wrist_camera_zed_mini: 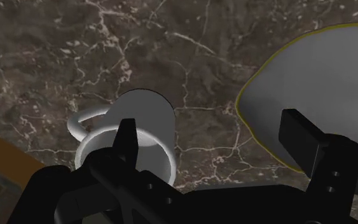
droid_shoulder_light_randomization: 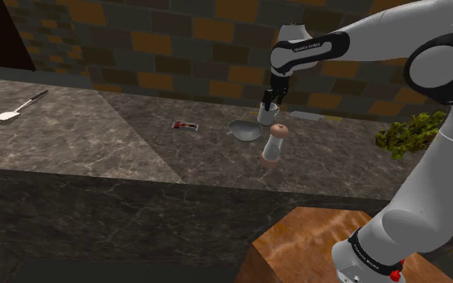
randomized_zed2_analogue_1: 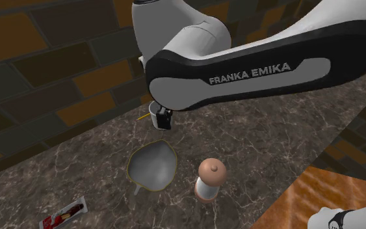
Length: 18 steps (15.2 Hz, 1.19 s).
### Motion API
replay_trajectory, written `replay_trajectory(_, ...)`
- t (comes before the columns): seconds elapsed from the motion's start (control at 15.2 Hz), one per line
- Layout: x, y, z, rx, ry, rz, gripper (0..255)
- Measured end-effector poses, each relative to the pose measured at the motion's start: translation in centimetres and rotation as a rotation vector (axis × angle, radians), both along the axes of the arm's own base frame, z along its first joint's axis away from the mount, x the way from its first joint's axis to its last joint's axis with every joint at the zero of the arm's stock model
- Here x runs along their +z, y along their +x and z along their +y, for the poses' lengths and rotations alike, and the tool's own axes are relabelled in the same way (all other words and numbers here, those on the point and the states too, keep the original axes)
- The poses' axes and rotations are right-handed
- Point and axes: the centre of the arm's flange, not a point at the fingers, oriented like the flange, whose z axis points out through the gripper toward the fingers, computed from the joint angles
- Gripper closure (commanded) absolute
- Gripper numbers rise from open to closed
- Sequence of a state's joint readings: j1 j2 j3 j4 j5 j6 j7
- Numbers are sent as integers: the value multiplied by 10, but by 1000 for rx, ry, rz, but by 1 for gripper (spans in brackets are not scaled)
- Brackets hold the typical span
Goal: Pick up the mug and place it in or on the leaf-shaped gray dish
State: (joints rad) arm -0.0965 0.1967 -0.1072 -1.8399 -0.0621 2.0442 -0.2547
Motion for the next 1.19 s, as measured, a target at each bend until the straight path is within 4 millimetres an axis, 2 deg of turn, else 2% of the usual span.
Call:
replay_trajectory(0.13, -12, 19, -4, -5, 5, -3, 0)
replay_trajectory(0.26, -27, 40, -17, -10, 9, -5, 0)
replay_trajectory(0.4, -35, 56, -22, -14, 12, -5, 0)
replay_trajectory(0.86, -71, 60, -26, -15, 13, -6, 0)
replay_trajectory(1.19, -75, 61, -27, -15, 13, -7, 0)
